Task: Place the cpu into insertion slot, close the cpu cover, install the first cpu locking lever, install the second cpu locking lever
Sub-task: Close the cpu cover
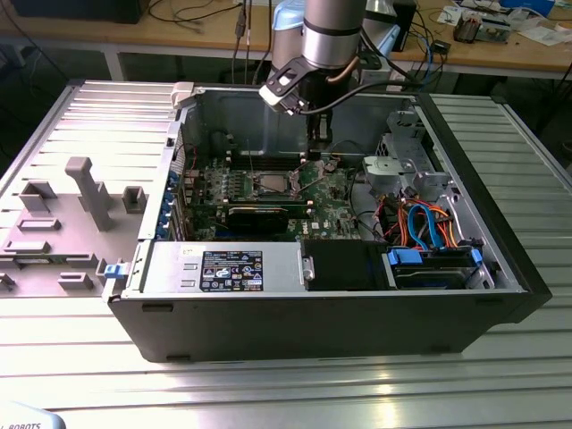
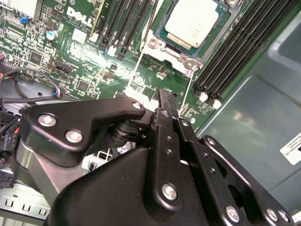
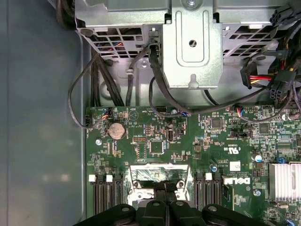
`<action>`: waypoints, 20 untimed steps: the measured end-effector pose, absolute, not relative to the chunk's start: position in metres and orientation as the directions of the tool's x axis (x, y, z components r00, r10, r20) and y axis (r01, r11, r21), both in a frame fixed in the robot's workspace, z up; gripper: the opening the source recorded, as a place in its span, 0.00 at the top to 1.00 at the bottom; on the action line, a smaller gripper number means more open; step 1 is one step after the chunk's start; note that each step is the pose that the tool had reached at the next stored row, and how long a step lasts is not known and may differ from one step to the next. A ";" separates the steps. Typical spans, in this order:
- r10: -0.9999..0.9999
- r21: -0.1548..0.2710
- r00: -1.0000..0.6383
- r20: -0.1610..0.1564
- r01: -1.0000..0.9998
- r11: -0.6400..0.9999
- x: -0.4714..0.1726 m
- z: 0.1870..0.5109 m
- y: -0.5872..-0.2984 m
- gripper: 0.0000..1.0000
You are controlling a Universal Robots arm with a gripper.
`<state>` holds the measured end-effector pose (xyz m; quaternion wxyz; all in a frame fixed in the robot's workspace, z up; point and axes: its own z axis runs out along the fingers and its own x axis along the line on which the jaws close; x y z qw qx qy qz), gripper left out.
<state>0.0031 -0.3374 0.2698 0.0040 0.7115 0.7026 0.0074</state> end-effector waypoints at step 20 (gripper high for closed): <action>1.000 0.015 0.012 0.003 1.000 -0.013 0.043 0.255 -0.334 0.89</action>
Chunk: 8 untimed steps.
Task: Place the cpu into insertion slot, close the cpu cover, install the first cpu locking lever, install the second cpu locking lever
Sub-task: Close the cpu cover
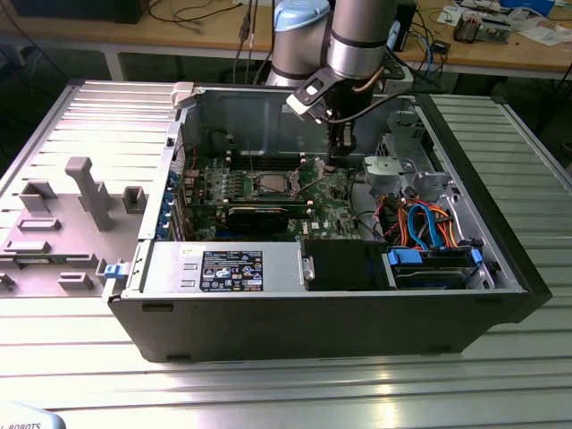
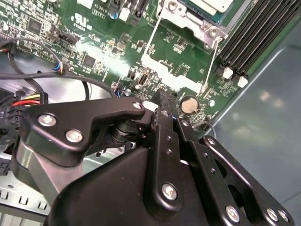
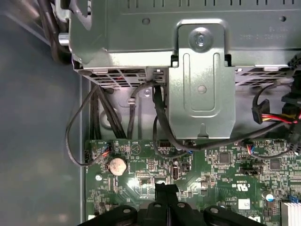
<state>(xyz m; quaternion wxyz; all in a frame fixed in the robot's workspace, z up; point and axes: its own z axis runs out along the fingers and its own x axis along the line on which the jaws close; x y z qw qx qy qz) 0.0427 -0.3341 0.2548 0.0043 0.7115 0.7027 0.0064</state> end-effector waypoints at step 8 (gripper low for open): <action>1.000 0.015 0.012 0.002 1.000 -0.012 0.042 0.243 -0.334 0.89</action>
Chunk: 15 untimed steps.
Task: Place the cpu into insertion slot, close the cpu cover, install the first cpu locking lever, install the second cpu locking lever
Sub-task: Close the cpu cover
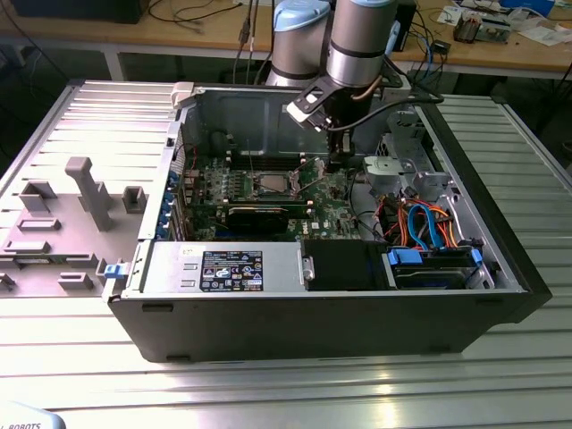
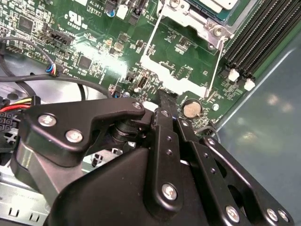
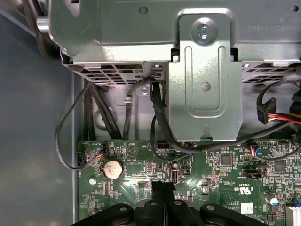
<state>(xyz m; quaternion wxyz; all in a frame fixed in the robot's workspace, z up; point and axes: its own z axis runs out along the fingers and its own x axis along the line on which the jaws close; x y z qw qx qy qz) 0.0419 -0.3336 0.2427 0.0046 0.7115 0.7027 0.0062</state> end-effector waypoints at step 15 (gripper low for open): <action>1.000 0.015 0.012 0.003 1.000 -0.012 0.035 0.243 -0.334 0.89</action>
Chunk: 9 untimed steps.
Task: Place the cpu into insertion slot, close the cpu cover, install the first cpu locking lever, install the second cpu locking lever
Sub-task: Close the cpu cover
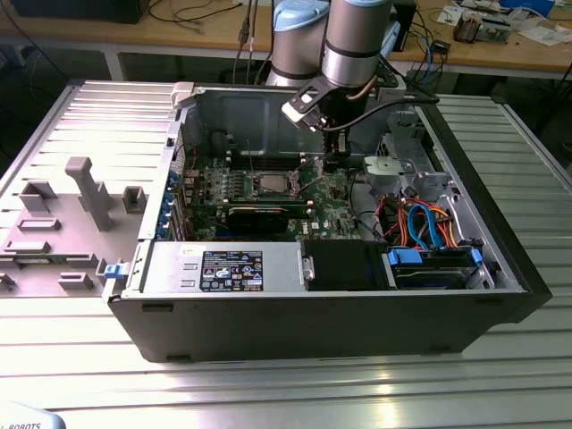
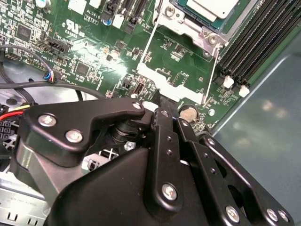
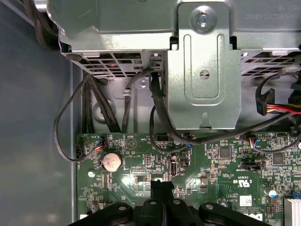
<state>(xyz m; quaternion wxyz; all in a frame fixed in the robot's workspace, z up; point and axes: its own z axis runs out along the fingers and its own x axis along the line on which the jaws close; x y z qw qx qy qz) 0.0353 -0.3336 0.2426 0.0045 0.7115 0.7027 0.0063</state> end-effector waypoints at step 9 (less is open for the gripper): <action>1.000 0.015 0.012 0.003 1.000 -0.012 0.026 0.243 -0.334 0.89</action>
